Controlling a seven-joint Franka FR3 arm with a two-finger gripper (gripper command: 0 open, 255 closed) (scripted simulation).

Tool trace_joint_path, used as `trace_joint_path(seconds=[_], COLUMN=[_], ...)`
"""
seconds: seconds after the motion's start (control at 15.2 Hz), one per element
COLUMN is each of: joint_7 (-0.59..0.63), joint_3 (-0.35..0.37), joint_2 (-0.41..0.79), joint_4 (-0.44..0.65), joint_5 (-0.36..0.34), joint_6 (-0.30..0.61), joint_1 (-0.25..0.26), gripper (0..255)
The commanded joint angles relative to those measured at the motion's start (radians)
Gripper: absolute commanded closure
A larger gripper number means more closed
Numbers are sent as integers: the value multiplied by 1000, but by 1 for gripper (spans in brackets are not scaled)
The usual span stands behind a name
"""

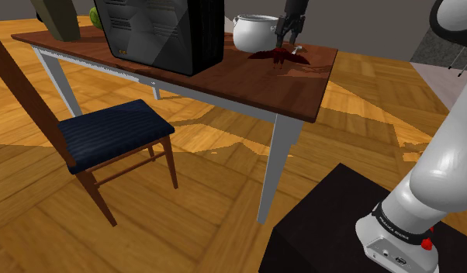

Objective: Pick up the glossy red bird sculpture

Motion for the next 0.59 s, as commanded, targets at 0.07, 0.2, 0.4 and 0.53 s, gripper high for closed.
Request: trace_joint_path(seconds=[0.07,0.2,0.4,0.53], joint_7=[-1,-1,-2,-2], joint_3=[1,1,1,1], joint_2=[-12,-18,-18,-17], joint_4=[-56,-85,-85,-84], joint_5=[-2,-3,-3,-3], joint_6=[45,68,68,68], joint_1=[2,2,2,2], gripper=[0,0,255,255])
